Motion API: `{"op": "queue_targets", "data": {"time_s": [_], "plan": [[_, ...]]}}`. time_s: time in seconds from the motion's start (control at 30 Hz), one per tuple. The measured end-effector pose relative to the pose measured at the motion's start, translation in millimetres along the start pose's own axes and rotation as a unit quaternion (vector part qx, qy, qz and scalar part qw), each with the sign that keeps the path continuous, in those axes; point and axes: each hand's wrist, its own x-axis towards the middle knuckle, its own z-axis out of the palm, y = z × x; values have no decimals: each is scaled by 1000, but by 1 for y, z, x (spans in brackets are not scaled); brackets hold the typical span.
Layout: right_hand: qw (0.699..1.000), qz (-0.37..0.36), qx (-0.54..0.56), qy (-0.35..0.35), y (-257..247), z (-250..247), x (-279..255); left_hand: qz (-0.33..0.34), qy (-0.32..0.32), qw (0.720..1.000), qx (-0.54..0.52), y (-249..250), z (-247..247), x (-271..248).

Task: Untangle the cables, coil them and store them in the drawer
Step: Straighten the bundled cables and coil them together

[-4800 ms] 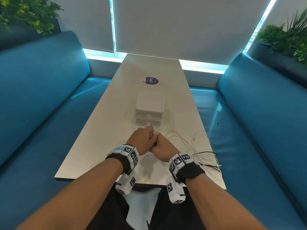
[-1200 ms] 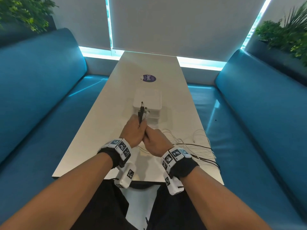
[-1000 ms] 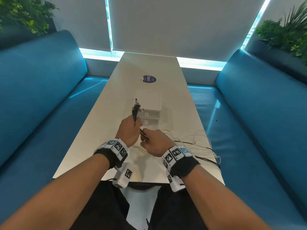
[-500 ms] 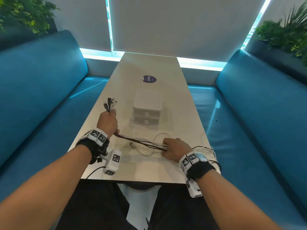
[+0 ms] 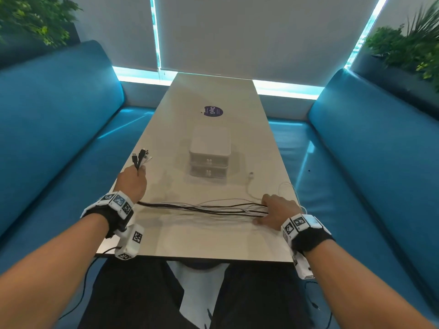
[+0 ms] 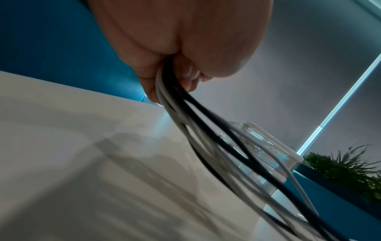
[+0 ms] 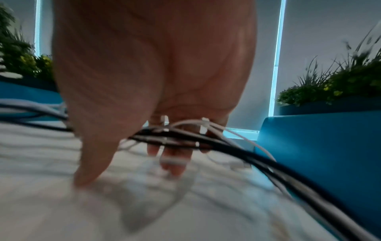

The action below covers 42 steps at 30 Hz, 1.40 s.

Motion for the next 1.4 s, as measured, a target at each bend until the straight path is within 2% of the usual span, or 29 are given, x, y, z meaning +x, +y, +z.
{"op": "queue_targets", "data": {"time_s": [0.1, 0.17, 0.3, 0.47, 0.53, 0.6, 0.7, 0.77, 0.9, 1.0, 1.07, 1.3, 1.4], "plan": [[999, -4, -23, -45, -2, -5, -3, 12, 1, 1000, -4, 6, 2, -2], [998, 4, -51, -48, -5, -4, -3, 3, 3, 1000, -14, 7, -2, -1], [995, 77, -65, 2, 6, 4, -2, -6, 33, 999, -39, 7, -15, 2], [986, 113, -105, 58, 22, 7, -1, -10, 41, 997, -62, 15, -16, 1], [993, 89, -64, 51, 25, 5, 2, -7, 44, 997, -66, 17, -14, 2], [999, 53, -3, -9, 24, -2, 1, -8, 48, 996, -73, 18, -12, 3], [990, -8, 106, -89, 13, -16, -5, -10, 51, 995, -82, 20, -11, 5], [985, -39, 146, -79, 1, -21, -9, -8, 53, 995, -83, 22, -11, 4], [981, -99, 161, 36, -22, -18, -7, -2, 57, 995, -77, 21, -11, 2], [982, -133, 132, -18, -39, -11, -3, -3, 54, 995, -78, 19, -11, 0], [988, -123, 86, -40, -43, -4, 1, 0, 55, 996, -76, 19, -13, 0], [999, -21, 2, 36, -31, -7, 4, 17, 47, 997, -60, 22, -21, 5], [999, 3, 0, 34, -22, -5, 3, 22, 60, 997, -53, 28, -26, 6]]}}
